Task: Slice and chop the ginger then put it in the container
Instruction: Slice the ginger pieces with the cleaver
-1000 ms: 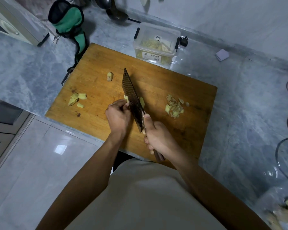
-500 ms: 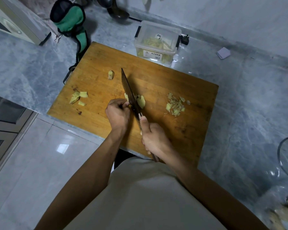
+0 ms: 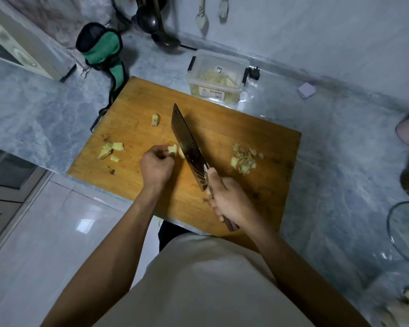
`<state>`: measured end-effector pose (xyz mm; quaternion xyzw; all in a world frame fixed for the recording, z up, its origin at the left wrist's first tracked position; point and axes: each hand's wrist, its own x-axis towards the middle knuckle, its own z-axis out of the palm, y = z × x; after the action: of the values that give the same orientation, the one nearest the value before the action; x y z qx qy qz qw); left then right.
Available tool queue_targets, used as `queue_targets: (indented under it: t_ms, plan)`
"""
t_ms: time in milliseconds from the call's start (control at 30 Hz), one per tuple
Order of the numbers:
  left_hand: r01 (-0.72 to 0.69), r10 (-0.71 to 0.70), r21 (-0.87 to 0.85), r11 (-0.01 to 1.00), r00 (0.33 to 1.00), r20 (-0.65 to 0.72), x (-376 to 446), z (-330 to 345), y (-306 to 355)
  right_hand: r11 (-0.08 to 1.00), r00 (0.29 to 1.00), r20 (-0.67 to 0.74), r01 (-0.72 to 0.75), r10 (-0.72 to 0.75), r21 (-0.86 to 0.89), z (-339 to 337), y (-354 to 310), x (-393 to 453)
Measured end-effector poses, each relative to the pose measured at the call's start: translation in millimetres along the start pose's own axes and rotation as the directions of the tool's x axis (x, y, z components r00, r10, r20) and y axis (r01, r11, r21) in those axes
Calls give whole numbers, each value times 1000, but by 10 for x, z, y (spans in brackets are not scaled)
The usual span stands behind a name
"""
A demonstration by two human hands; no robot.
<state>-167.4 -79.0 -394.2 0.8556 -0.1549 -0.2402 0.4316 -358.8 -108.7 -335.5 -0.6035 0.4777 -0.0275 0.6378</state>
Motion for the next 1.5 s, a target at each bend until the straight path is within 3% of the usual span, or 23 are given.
queue_targets:
  t_ms: [167, 333, 467, 533, 633, 733, 867, 1033, 1133, 1367, 1500]
  plan:
    - [-62, 52, 122, 991, 995, 85, 59, -28, 66, 998, 999, -17, 41, -42, -42, -171, -79, -44]
    - [-37, 30, 90, 995, 996, 83, -22, -96, -14, 971, 987, -68, 133, -149, -198, -327, -37, -97]
    - [-252, 236, 416, 874, 968, 90, -70, -169, -60, 941, 977, -104, 144, -184, -306, -391, 43, -86]
    - [-328, 300, 490, 808, 944, 137, -93, -177, 5, 931, 978, -105, 136, -181, -339, -402, 77, -92]
    - [-548, 411, 490, 678, 835, 365, -126, -81, 132, 933, 980, -119, 107, -156, -345, -391, 119, -80]
    - [-687, 403, 493, 534, 719, 566, -60, 75, 177, 952, 983, -126, 92, -133, -292, -332, 155, -66]
    - [-751, 389, 519, 407, 657, 646, 57, 84, 159, 980, 990, -107, 65, -86, -189, -273, 161, -76]
    - [-830, 420, 450, 329, 555, 718, 204, -279, 51, 998, 996, -81, 30, -34, -57, -265, 92, -107]
    - [-817, 413, 490, 303, 576, 705, 357, -578, -74, 998, 996, -71, 50, -53, -45, -238, 13, -107]
    - [-766, 478, 542, 345, 641, 601, 735, -1200, -358, 995, 994, -47, 92, -94, -46, -26, -271, -2]
    - [-717, 524, 530, 453, 695, 492, 692, -1268, -357, 993, 995, -28, 92, -95, -73, 90, -400, 38]
